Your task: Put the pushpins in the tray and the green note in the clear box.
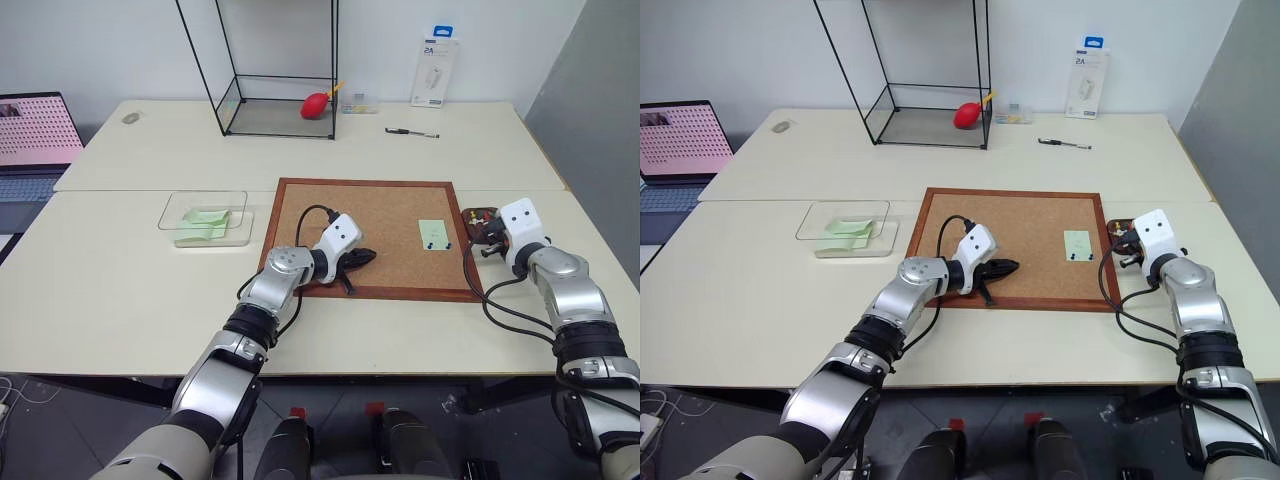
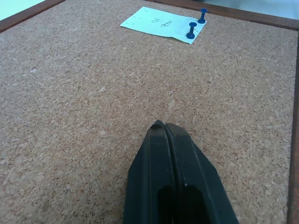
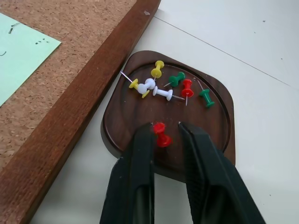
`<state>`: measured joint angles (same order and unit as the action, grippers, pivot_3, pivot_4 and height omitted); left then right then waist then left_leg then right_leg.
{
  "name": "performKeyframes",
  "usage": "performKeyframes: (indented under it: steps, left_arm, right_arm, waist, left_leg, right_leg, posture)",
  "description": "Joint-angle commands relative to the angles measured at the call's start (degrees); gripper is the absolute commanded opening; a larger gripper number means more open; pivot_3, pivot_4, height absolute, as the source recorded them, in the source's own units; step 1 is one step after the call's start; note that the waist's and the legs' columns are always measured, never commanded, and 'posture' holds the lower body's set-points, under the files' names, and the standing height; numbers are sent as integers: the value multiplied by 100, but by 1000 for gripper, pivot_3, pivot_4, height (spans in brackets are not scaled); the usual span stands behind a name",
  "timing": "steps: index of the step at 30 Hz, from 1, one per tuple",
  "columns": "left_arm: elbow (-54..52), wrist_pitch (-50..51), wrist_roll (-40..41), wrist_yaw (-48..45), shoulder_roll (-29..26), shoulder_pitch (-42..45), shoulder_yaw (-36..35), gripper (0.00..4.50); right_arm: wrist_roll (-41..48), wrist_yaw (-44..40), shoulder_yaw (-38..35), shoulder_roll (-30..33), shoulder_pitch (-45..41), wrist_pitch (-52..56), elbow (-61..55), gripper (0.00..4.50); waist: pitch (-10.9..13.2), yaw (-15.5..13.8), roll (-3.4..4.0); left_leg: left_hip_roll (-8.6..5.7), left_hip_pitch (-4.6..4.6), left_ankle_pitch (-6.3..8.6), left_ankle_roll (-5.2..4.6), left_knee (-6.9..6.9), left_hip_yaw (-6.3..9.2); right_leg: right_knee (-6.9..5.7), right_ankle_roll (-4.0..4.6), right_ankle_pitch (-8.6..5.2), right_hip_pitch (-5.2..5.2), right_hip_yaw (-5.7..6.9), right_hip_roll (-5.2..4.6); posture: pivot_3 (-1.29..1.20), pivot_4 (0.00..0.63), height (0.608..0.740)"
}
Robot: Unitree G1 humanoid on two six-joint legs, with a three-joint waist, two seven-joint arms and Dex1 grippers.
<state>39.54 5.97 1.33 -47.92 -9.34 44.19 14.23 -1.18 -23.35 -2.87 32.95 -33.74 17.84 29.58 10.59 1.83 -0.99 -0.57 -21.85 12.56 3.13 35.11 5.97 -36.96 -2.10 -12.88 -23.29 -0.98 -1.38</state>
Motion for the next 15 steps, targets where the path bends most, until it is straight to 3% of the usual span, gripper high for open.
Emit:
performKeyframes:
  steps: [1,9,15]
  left_arm:
    - [16,75,-150,-41,14,-147,124,0]
    - [1,81,-162,-62,30,-172,156,0]
    - [-64,108,-155,-129,22,-214,182,0]
  right_arm:
    - [14,102,-139,57,-252,-164,-60,1703]
    - [402,-101,-410,65,-100,-14,-703,3148]
    - [1168,-563,-548,-244,613,701,-1988,3148]
  waist:
    - [0,2,0]
    - [0,0,0]
    - [0,-1,0]
  left_leg:
    - [0,0,0,0,0,0]
    - [0,-1,0,0,0,0]
    - [1,0,0,0,0,3]
  right_leg:
    - [0,0,0,0,-1,0]
    - [0,0,0,0,0,0]
    - [0,0,0,1,2,1]
  posture:
    - [0,150,740]
    - [0,150,740]
    - [0,150,740]
